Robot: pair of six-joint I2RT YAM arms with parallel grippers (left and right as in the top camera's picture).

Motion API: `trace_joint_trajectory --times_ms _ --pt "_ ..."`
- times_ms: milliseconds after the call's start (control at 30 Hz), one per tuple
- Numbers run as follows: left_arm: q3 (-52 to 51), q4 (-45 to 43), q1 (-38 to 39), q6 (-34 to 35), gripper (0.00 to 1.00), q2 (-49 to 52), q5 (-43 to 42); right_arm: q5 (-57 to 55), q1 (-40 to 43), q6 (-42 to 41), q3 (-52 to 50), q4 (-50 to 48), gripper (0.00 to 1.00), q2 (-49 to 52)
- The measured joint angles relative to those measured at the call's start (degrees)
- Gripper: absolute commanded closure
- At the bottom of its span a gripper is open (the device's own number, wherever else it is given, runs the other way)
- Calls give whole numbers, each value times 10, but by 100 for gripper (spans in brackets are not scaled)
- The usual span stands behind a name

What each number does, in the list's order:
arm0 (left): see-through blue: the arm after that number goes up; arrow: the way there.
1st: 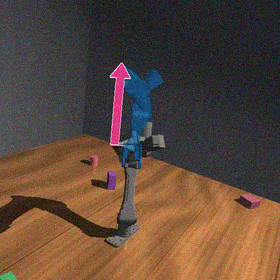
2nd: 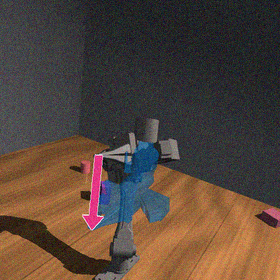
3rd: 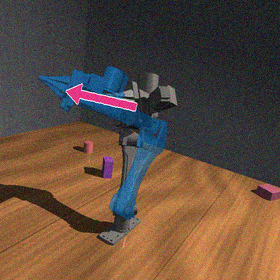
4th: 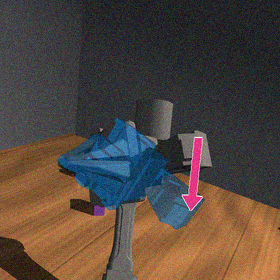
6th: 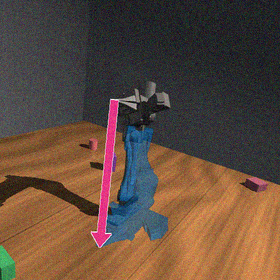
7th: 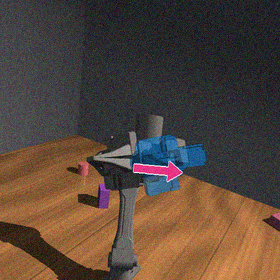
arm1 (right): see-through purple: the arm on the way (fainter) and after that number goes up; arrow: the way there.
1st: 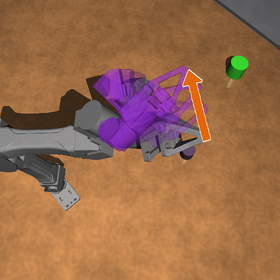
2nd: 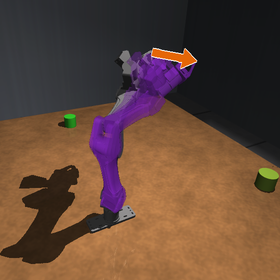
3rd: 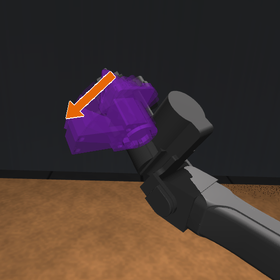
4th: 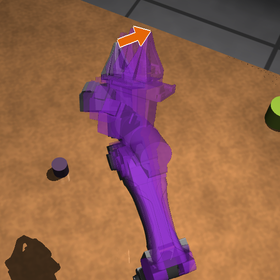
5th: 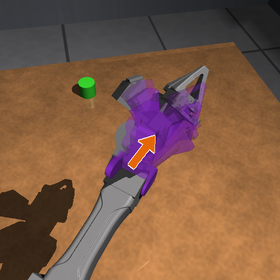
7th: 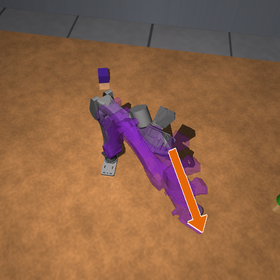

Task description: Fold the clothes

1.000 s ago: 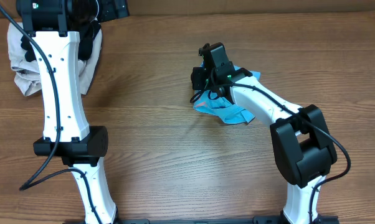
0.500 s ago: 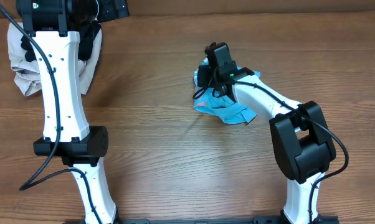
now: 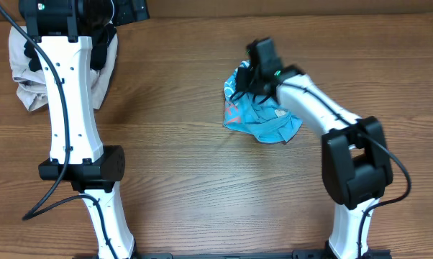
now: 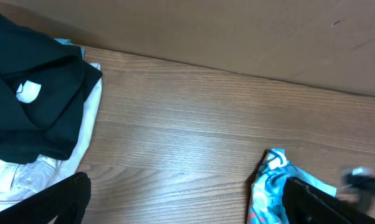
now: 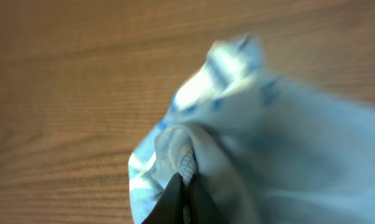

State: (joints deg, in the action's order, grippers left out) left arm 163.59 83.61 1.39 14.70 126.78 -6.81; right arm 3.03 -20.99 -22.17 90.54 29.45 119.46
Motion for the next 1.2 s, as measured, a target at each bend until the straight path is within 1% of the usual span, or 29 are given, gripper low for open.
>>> trace_joint_trajectory --times_ms 133,267,300,333,367,400,433,533,633,833,933,1000,1200 --pt "0 0 0 0 0 0 0 16 60 8 66 78 96 -8" --pt "0 0 0 0 0 0 0 26 135 16 85 136 96 -20" --pt "0 0 0 0 0 0 0 26 155 18 85 152 95 -20" --pt "0 0 0 0 0 0 0 28 171 19 85 165 85 -20" --pt "0 0 0 0 0 0 0 30 187 23 84 176 66 -20" --pt "0 0 0 0 0 0 0 33 200 29 84 183 54 -20" --pt "-1 0 0 0 0 0 0 38 212 33 85 187 51 -20" --pt "-1 0 0 -1 0 0 0 57 238 48 85 204 48 -20" --pt "-1 0 0 -1 0 0 0 105 250 79 85 235 47 -20" --pt "-1 5 0 -2 0 5 0 201 238 156 85 341 48 -21" --pt "-1 9 0 -2 0 17 0 222 207 197 85 395 48 -25" --pt "-1 12 0 -2 0 24 0 221 176 216 85 412 48 -29" --pt "-2 21 0 -3 0 35 0 199 93 233 68 407 50 -38"
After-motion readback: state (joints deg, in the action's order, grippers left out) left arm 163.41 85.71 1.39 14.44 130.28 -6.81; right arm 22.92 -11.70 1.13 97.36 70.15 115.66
